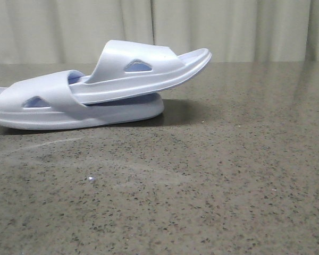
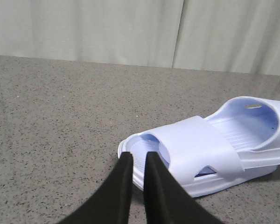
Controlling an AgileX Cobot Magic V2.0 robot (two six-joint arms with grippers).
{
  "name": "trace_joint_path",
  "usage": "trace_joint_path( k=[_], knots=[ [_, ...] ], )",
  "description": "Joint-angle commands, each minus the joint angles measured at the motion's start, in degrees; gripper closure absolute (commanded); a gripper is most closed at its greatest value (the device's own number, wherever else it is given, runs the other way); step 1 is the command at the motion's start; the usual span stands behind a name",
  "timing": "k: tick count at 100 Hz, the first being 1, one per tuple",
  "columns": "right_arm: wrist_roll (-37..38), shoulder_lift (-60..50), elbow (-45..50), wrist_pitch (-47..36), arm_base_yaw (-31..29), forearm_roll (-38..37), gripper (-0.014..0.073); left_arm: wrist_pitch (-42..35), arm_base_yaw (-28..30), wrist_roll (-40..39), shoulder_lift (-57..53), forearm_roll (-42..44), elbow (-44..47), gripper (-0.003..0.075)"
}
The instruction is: Insert blue slippers together front up
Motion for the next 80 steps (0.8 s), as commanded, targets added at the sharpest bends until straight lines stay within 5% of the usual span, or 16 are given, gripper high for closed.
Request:
trace_joint_path(
  k=[1, 12, 20, 43, 50, 67, 80],
  knots=[
    [-0.7, -0.08, -1.57, -0.61, 0.16, 0.75, 0.0683, 0.92, -0.56, 0.14, 0.03, -1.79, -1.19, 0.0705],
    [-0.7, -0.08, -1.57, -0.61, 0.16, 0.75, 0.0683, -0.82, -0.56, -0.12, -2.1, 0.82, -0.84, 0.0705],
    [-0.7, -0.08, -1.57, -0.61, 0.16, 0.75, 0.0683, -2.22, -0.06, -7.69, -4.76, 11.1, -0.72, 0.0705],
    [-0.7, -0.08, -1.57, -0.61, 0.16, 0.75, 0.0683, -7.64, 1.45, -71.66, -13.36, 72.52, 3.06, 0.0705],
    [-0.7, -0.08, -1.57, -0.61, 0.16, 0.75, 0.0683, -9.33, 1.45, -82.74, -15.51, 84.68, 5.17, 0.0705],
    [-0.7, -0.08, -1.57, -0.52, 0.16, 0.75, 0.0683, -15.36, 1.45, -86.6, -22.36, 88.19, 13.18, 0.0705],
    [-0.7, -0.08, -1.57, -0.52, 0.16, 0.75, 0.0683, -9.53, 1.45, -86.48, -26.41, 90.21, 12.96, 0.0705]
  ],
)
